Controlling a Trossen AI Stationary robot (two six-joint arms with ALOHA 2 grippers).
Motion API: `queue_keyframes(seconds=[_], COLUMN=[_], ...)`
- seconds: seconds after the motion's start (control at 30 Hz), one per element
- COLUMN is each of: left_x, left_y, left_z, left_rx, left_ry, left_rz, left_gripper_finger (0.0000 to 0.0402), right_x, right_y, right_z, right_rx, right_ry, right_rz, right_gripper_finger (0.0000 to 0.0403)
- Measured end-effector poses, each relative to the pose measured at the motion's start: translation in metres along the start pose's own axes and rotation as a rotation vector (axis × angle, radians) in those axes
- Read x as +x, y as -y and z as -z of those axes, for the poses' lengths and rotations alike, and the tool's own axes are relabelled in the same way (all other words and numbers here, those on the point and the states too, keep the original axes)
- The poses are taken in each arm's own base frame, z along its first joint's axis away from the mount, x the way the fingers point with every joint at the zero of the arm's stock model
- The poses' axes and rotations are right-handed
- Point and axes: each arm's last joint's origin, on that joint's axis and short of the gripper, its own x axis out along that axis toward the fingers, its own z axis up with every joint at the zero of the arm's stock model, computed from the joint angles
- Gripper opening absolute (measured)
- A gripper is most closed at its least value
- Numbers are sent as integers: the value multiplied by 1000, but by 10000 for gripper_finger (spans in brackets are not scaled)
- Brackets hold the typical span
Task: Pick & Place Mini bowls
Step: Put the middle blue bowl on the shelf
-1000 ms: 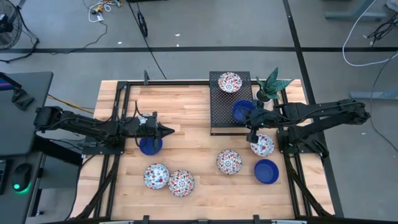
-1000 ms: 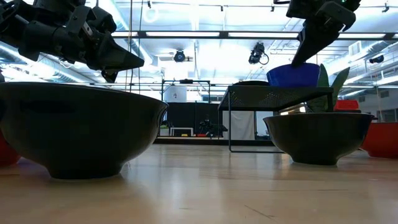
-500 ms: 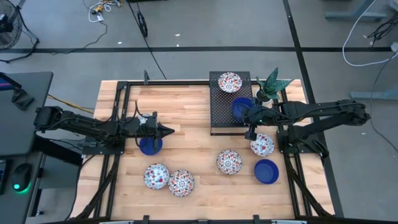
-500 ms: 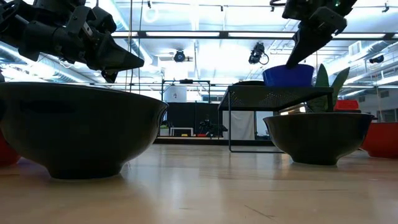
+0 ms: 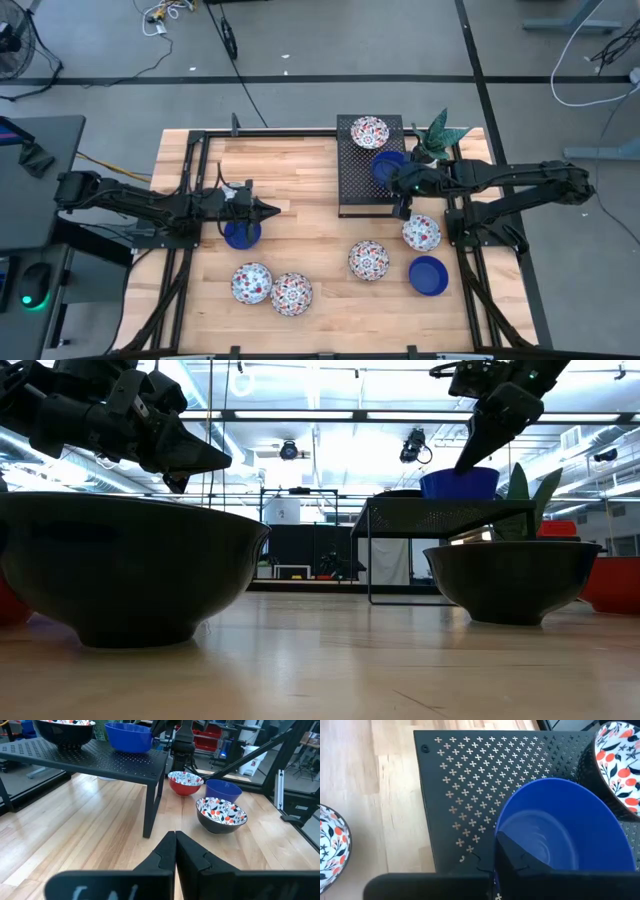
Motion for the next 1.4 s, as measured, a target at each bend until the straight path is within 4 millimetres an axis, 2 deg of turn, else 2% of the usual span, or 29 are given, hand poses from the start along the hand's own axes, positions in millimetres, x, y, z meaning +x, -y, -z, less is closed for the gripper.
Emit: queue_keyframes(seconds=[0.3,0.5,0.97,1.07,1.2,1.4], left_x=[0,0,0,0,0,0], left_y=[0,0,0,0,0,0], left_z=[0,0,0,0,0,0], left_rx=[0,0,0,0,0,-1], left_ry=[0,0,0,0,0,1], left_rz=[0,0,0,0,0,0], left_gripper_finger=[9,10,10,10,10,9], right_x=[0,-1,0,0,-1,-4], right_y=[-2,-2,-2,-3,-6,-3], right_z=[1,6,3,3,1,-4], right_rx=[38,78,79,116,94,101], right_ry=[-10,-64,-36,-36,-22,11], right_rz=[-78,-73,-77,-100,-215,-168], right_gripper_finger=[6,16,23,31,49,64])
